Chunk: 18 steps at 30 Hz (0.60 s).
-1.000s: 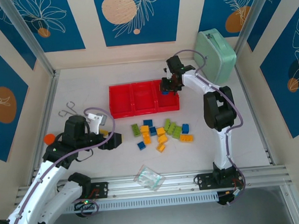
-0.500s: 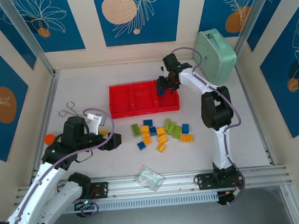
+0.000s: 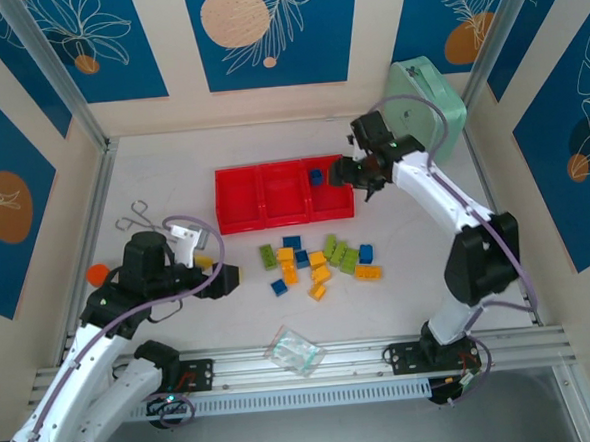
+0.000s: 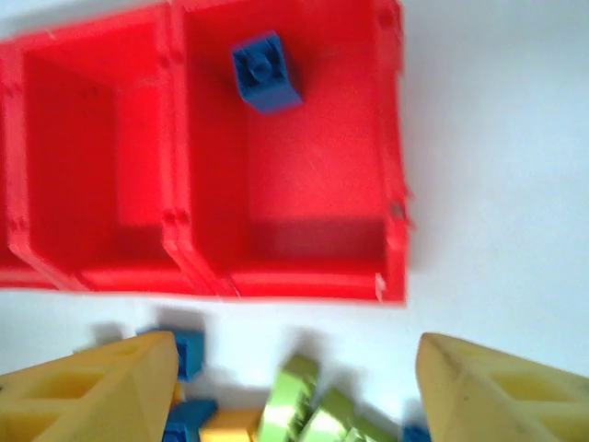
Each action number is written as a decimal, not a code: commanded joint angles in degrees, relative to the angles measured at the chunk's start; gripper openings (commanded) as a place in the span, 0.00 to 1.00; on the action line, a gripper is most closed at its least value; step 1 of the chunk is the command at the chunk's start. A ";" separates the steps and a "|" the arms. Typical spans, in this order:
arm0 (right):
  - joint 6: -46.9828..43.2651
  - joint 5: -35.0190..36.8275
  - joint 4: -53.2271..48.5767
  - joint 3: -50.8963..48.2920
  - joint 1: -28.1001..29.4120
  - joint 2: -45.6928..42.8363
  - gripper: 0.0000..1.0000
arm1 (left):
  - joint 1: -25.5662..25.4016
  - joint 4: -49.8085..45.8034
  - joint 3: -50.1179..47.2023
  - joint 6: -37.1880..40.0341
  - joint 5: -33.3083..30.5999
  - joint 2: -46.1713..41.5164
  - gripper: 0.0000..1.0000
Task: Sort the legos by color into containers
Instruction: Place the lego in the container, then pick up the lego from the middle-right of the table.
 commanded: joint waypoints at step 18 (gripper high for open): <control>3.88 -2.27 6.12 -28.48 -1.18 -9.34 0.63 | -0.60 -0.42 -0.02 1.63 1.38 -0.12 0.99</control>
